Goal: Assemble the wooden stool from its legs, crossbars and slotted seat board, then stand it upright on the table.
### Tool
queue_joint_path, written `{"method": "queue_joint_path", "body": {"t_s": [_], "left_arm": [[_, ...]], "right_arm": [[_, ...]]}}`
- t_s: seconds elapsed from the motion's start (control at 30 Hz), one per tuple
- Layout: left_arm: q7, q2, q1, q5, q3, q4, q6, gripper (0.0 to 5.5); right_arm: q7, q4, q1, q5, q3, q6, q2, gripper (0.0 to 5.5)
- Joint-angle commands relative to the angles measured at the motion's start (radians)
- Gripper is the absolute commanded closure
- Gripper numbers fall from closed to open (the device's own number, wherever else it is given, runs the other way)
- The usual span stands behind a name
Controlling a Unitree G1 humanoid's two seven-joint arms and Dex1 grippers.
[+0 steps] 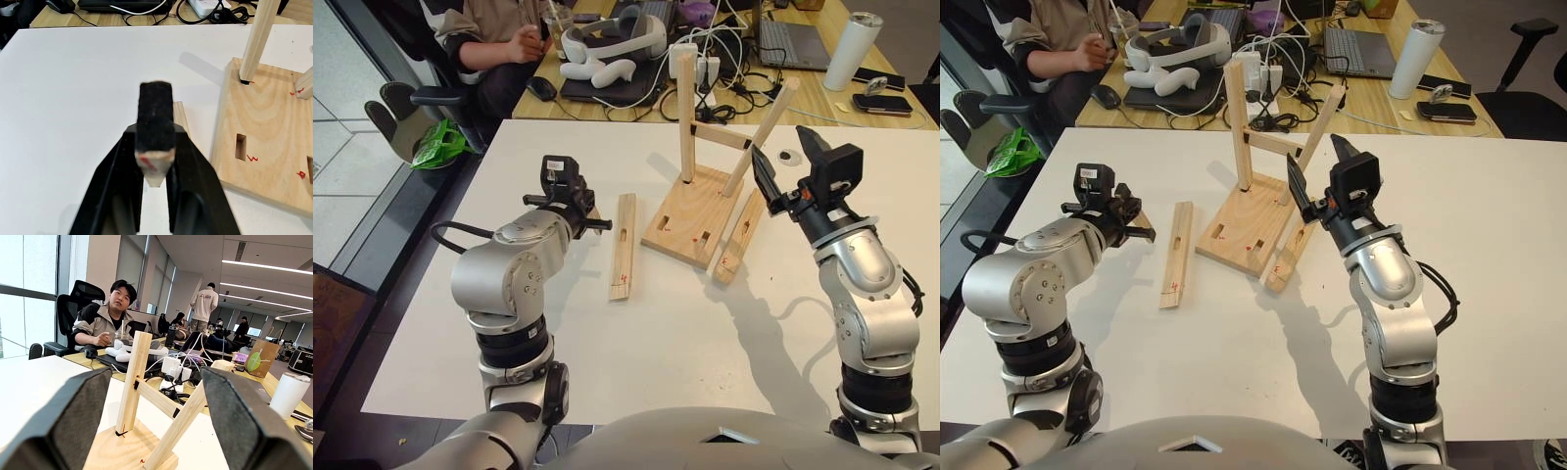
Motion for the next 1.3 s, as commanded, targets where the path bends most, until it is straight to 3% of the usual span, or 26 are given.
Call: {"method": "queue_joint_path", "body": {"t_s": [0.03,0.5,1.0,1.3], "left_arm": [[0.0,-0.052,-0.035,0.007,0.02,0.004,0.024,5.09],[0.02,-0.138,0.001,0.054,-0.015,0.071,-0.029,5.09],[0.02,-0.144,0.051,0.095,-0.057,0.093,-0.098,5.09],[-0.128,0.073,0.001,0.082,-0.23,0.272,-0.083,5.09]], "right_arm": [[0.006,0.004,-0.008,-0.003,0.015,0.02,-0.002,2.17],[0.021,0.014,-0.021,-0.003,0.029,0.029,-0.006,2.17],[0.023,0.009,-0.025,-0.003,0.044,0.042,0.003,2.17],[0.009,0.002,-0.021,-0.014,0.047,0.042,0.012,2.17]]}}
